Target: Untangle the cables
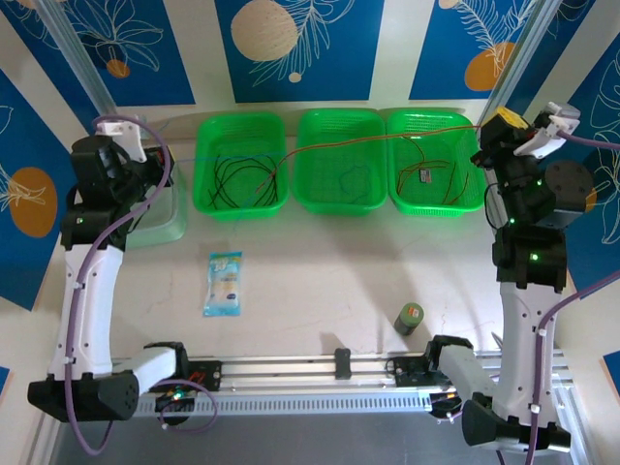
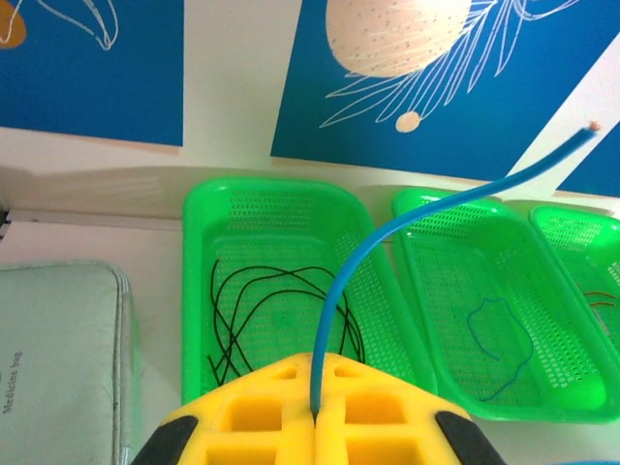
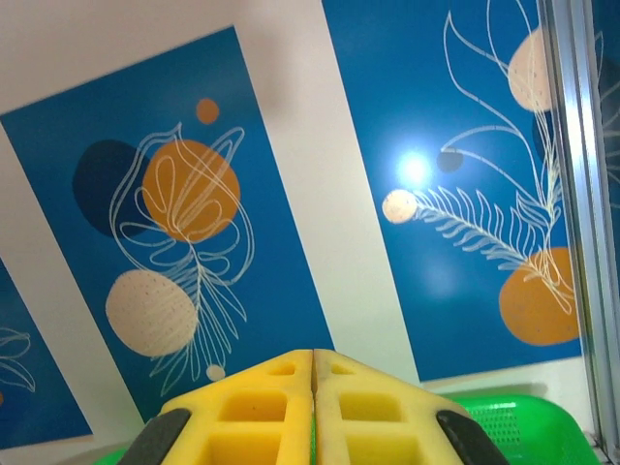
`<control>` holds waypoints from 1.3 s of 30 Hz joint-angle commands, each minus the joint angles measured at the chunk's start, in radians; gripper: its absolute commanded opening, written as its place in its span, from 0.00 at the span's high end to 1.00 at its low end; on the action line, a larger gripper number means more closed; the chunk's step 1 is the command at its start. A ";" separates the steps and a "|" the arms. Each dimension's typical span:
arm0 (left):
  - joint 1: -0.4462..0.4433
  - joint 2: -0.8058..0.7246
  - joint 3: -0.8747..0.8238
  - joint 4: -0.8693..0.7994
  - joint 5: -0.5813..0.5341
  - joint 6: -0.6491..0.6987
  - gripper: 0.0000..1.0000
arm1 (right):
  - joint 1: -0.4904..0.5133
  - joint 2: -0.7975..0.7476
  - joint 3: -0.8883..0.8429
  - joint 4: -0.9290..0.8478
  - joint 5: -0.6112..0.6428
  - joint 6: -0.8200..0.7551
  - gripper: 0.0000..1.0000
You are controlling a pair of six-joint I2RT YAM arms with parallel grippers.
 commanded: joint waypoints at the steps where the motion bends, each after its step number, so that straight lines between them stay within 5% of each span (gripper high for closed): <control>1: 0.020 -0.010 -0.032 0.015 0.026 -0.017 1.00 | -0.009 -0.017 0.050 0.103 0.042 0.009 1.00; 15: 0.129 -0.004 -0.116 -0.004 0.060 -0.038 1.00 | -0.009 -0.022 0.074 0.177 0.105 -0.040 1.00; 34: 0.158 0.006 -0.085 -0.037 0.051 -0.005 1.00 | -0.017 -0.035 0.116 0.203 0.182 -0.153 1.00; 39: 0.158 -0.005 -0.088 0.027 0.173 -0.093 1.00 | -0.021 -0.023 0.122 0.182 0.114 -0.113 1.00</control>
